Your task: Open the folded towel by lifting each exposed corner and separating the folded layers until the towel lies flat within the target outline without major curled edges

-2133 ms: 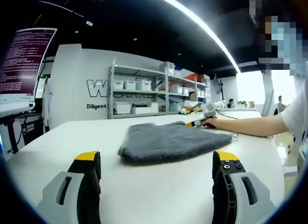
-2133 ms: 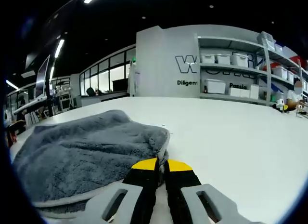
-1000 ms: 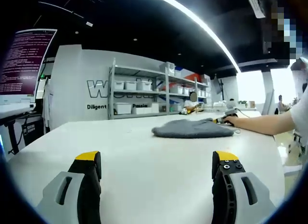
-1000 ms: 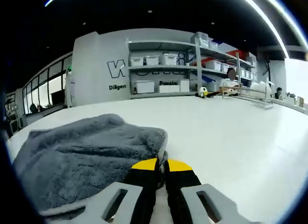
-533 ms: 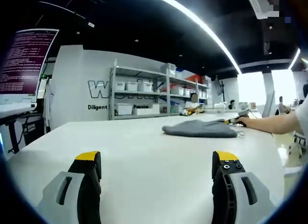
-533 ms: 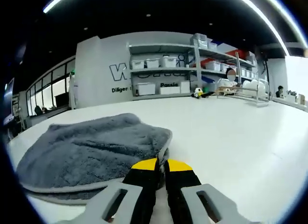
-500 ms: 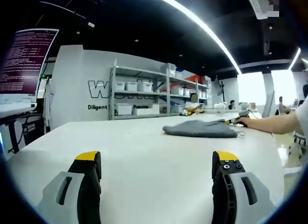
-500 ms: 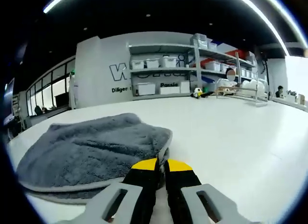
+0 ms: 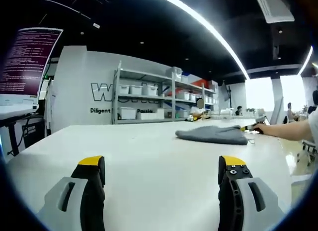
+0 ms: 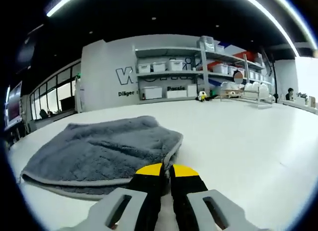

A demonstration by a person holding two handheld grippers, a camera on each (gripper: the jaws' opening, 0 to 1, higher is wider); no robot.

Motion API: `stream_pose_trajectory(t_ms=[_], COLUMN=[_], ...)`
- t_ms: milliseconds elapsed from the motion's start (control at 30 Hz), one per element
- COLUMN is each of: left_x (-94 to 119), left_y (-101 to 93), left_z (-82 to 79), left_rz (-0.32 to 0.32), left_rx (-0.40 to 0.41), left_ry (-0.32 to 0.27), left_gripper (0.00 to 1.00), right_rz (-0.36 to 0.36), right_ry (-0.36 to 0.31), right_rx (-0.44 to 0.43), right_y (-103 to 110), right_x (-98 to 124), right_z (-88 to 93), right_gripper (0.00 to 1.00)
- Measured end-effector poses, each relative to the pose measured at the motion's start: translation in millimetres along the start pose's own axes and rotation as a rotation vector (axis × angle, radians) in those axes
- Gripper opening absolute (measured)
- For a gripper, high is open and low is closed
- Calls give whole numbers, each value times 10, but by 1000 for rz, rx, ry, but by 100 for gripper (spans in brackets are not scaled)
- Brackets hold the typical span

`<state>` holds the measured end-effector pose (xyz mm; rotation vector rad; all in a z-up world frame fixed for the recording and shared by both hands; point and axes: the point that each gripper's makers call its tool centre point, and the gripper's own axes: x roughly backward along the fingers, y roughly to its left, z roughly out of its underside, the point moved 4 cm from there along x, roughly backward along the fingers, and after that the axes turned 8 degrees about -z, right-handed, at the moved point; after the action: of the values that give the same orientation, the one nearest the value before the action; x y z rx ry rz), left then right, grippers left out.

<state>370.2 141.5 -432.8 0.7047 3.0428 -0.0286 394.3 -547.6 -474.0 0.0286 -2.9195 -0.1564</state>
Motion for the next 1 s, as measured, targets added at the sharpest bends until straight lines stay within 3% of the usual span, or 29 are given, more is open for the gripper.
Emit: stream_pose_trajectory(t_ms=[533,833,1000], left_x=[8,28,50], left_y=[7,39,15], left_z=[7,11,-11], left_rz=[-17,-33,-12], left_rx=[23,7,3], left_ry=[1,11,3], left_gripper=[93,92,92], right_rz=[7,-26,-46], right_ry=[4,-66,-105], right_rx=[34,21,31], right_y=[-10,13,58], right_x=[47,114,142], right_z=[35,-66,-116], right_gripper=[4,8,9])
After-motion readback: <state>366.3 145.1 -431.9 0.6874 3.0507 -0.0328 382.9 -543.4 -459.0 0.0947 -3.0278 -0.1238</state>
